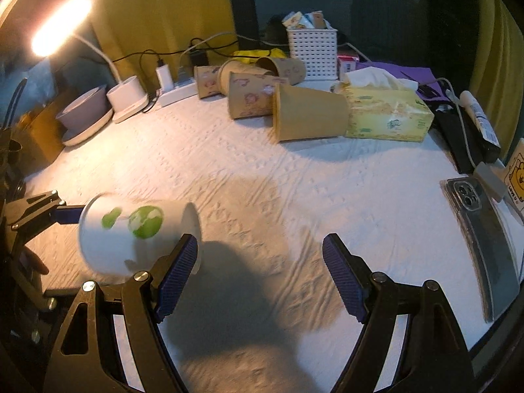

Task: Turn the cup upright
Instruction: 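Rotate the right tool to turn the white cup mouth-up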

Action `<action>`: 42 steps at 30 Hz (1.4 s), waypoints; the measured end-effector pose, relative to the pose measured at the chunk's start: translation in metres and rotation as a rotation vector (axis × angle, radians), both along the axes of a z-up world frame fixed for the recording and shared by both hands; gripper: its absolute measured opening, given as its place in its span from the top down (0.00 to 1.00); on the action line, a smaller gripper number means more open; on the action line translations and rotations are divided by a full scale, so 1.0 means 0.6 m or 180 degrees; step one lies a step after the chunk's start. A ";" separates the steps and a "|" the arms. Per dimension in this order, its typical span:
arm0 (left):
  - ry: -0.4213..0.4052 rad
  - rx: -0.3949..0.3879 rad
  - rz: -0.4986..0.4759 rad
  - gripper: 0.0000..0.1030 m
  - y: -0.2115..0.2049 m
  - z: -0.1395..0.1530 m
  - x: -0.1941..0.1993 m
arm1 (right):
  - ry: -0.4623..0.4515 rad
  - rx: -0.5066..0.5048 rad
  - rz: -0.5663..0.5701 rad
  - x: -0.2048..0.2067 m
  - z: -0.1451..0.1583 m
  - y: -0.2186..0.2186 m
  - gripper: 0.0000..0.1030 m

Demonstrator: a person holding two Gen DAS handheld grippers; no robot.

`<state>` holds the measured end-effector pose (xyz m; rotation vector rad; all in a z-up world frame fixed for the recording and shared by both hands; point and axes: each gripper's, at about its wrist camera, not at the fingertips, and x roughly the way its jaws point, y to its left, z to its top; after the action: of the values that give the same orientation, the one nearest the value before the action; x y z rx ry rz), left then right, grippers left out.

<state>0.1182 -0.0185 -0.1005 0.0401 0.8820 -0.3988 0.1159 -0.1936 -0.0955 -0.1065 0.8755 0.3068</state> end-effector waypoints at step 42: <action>-0.0228 -0.0561 0.1346 0.12 0.226 0.010 -0.086 | 0.0455 -0.1393 0.2133 -0.035 -0.017 0.278 0.20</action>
<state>0.0665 0.1168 -0.0948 -0.2891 0.7577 -0.0771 0.0952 -0.0266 -0.1054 -0.8020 1.0221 0.7496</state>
